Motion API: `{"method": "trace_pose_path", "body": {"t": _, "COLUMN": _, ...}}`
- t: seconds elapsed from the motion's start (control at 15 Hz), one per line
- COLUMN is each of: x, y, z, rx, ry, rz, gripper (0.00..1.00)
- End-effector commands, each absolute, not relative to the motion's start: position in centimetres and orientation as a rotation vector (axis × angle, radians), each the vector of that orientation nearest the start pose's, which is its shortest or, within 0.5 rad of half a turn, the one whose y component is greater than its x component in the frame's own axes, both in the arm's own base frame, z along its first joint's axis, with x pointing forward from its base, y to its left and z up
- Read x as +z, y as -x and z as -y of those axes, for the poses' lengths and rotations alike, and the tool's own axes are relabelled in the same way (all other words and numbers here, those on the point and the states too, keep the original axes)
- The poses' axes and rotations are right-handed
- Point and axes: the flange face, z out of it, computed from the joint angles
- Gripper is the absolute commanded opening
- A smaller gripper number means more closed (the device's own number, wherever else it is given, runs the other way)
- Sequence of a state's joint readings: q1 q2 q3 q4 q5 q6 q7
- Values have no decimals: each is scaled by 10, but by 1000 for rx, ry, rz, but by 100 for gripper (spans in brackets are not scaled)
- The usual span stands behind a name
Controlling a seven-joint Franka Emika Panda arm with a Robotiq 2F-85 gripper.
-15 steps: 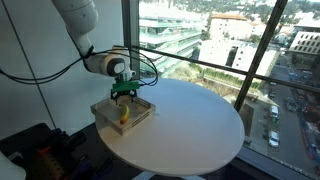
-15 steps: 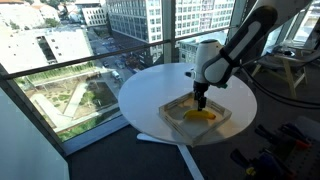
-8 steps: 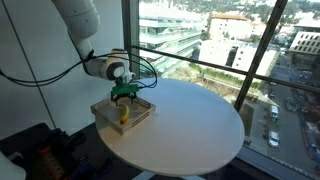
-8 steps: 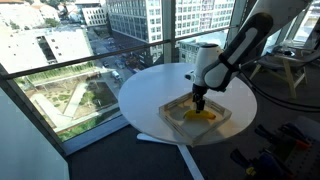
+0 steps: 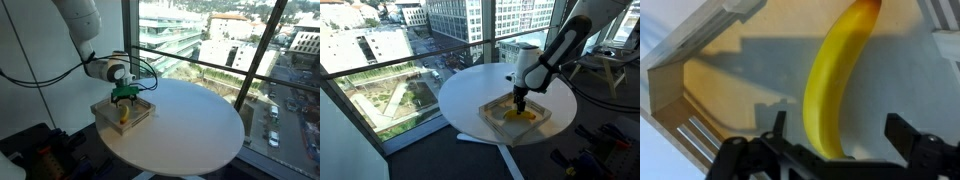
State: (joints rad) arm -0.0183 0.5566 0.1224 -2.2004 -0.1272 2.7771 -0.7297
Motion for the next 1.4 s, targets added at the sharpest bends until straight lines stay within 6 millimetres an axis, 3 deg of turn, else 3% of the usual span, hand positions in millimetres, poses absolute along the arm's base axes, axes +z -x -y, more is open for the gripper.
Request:
{"method": "trace_pose_path", "body": {"t": 0.0, "x": 130, "y": -544, "z": -61, "rx": -80, "ry": 2811, "rz": 1381, "gripper": 100}}
{"method": "trace_pose_path", "body": {"t": 1.33, "x": 111, "y": -540, "z": -61, "rx": -68, "ry": 2798, "rz": 1371, "gripper": 100}}
